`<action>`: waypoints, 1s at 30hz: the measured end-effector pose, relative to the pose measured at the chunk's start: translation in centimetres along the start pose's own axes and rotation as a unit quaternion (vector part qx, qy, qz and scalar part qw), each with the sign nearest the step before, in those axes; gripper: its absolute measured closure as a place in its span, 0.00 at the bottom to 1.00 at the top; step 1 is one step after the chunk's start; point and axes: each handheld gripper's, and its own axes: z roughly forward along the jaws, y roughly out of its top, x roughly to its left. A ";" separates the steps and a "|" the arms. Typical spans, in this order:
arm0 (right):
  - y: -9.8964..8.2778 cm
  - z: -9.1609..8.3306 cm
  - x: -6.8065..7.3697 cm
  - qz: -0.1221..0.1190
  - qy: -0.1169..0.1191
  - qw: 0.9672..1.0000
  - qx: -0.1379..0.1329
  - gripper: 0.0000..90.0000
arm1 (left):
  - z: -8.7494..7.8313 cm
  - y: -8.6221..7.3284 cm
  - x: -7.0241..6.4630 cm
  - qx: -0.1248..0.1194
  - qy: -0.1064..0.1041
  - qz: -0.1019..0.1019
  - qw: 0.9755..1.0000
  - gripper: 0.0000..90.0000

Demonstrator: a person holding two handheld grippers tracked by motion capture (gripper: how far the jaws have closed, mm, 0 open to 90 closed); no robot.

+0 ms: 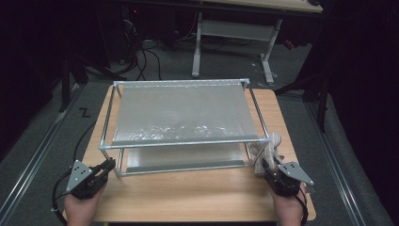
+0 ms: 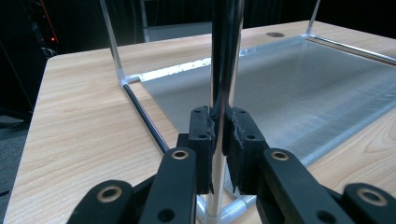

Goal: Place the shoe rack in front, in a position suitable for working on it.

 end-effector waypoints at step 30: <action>-3.8 3.6 0.2 -0.008 0.038 0.994 0.104 0.71 | 0.0 0.1 0.1 0.002 -0.001 0.000 1.000 0.89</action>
